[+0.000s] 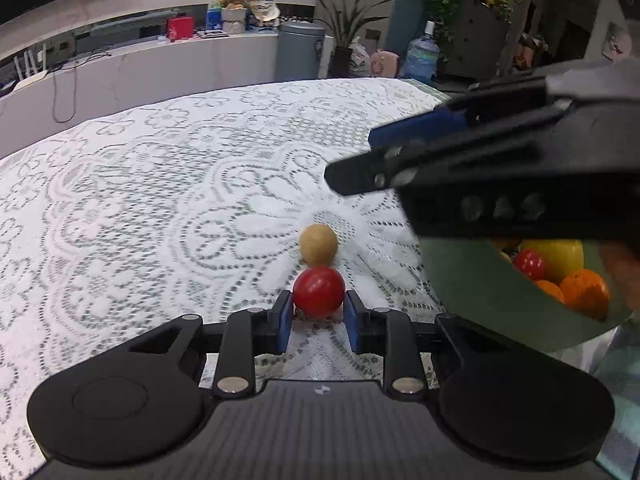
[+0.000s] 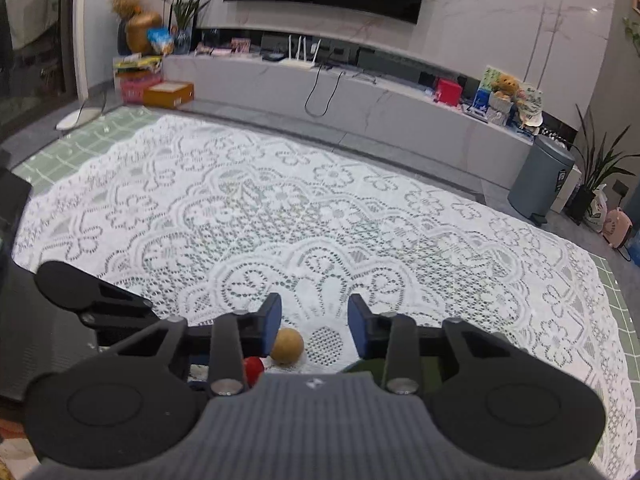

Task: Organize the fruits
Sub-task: 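Grasp the red plum with the left tool while the right tool grasps the kiwi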

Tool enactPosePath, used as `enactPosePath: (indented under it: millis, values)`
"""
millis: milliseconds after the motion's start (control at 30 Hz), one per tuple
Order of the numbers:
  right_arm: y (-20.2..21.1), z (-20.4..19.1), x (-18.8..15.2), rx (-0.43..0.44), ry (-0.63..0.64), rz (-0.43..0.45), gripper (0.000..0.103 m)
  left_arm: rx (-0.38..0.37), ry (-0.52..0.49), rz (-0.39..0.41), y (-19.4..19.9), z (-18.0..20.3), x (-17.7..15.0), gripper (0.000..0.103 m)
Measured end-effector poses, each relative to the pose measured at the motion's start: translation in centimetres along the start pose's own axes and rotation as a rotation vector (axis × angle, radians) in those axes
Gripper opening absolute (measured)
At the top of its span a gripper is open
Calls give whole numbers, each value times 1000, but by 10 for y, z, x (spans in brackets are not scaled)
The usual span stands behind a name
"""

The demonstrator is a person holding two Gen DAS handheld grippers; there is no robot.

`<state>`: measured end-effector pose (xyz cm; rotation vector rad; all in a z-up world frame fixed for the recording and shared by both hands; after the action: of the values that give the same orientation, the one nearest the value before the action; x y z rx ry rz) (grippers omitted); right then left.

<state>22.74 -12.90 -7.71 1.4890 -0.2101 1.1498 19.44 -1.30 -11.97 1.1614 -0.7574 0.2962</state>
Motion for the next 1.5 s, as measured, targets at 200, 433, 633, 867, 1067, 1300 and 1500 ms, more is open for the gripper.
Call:
enactPosePath:
  millis: [200,433,633,867,1067,1300,1500]
  values:
    - [-14,-8,13,-2,72,-29,33,61,67,-16,12,-19,7,30]
    - [-35,-16,20,-27,117,-134,33,131,128,-18,24,-43,13,30]
    - [-48,-23,13,-9,147,-255,33,112,223,-13,29,-58,17,30]
    - [-57,-28,7,19,193,-330,32,105,245,-19,27,-61,18,30]
    - [-65,-32,7,39,215,-355,25,99,231,-19,25,-56,16,30]
    - [-71,-33,5,52,215,-359,23,93,229,-21,24,-56,17,30]
    - [-68,-34,5,42,208,-338,23,90,224,-17,25,-54,17,30]
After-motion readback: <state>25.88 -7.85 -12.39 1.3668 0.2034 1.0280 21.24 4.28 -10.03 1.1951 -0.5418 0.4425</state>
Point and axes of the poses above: each gripper's, at about its wrist camera, not at the fingertips, and y roughly against the way its jaws point, z to its right, x to its top, the point moved 2 cm from there along -y, roughly the way its jaws point, and after that the axes turned 4 degrees about y, right-handed, at the moved point
